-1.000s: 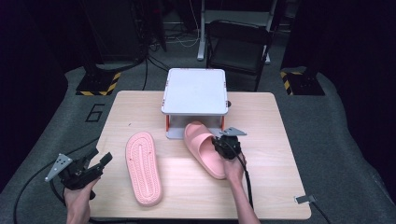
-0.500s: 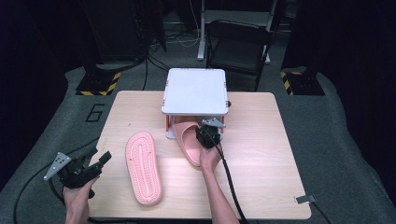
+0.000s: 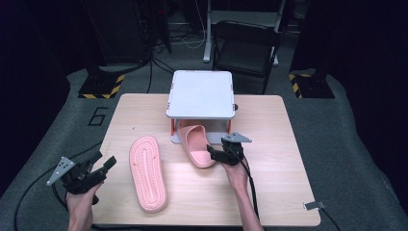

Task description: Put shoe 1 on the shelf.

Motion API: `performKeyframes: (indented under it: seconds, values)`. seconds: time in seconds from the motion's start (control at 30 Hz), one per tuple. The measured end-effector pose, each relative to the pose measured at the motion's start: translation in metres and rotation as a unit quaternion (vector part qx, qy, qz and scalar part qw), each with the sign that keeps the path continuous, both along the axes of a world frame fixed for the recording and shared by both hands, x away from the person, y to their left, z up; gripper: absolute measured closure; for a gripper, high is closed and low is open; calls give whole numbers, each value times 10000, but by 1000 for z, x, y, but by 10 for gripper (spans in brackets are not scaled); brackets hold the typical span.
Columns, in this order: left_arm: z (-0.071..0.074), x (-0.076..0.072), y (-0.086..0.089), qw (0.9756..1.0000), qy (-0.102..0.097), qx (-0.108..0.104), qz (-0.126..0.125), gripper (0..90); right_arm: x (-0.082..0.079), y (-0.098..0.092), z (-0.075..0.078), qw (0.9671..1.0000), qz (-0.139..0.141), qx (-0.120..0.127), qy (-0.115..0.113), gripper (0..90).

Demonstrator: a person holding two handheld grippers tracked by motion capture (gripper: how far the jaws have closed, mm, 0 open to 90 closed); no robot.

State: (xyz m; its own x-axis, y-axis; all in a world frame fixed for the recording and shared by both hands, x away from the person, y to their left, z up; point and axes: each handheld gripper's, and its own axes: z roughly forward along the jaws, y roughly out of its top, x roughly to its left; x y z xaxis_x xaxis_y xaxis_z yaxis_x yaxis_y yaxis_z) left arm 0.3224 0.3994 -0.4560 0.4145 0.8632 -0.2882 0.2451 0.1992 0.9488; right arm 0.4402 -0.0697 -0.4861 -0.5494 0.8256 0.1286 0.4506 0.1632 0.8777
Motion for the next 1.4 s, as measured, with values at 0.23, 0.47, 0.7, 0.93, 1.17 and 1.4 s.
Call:
performKeyframes:
  seconds: [0.23, 0.47, 0.7, 0.93, 1.17, 1.4]
  values:
    - [0, -1, 0, 10000, -18, 1, 21, 254, -35, -10, -20, 9972, 609, -342, 266, 263]
    - [0, -2, 0, 10000, 20, 13, 22, 254, -31, 6, -29, 9929, 859, -714, 401, 290]
    - [0, -1, 1, 10000, 40, -22, 67, 254, -22, 24, -29, 9916, 877, -907, 282, 324]
    - [0, -1, 5, 10000, 35, 31, 47, 254, -6, 37, -23, 9948, 707, -721, 159, 342]
    - [0, -1, 7, 9999, 52, -7, 90, 254, 17, 61, -26, 9974, 344, -623, 96, 348]
    - [0, -1, 7, 9999, 67, 2, 84, 254, 33, 76, -28, 9985, 157, -517, 16, 358]
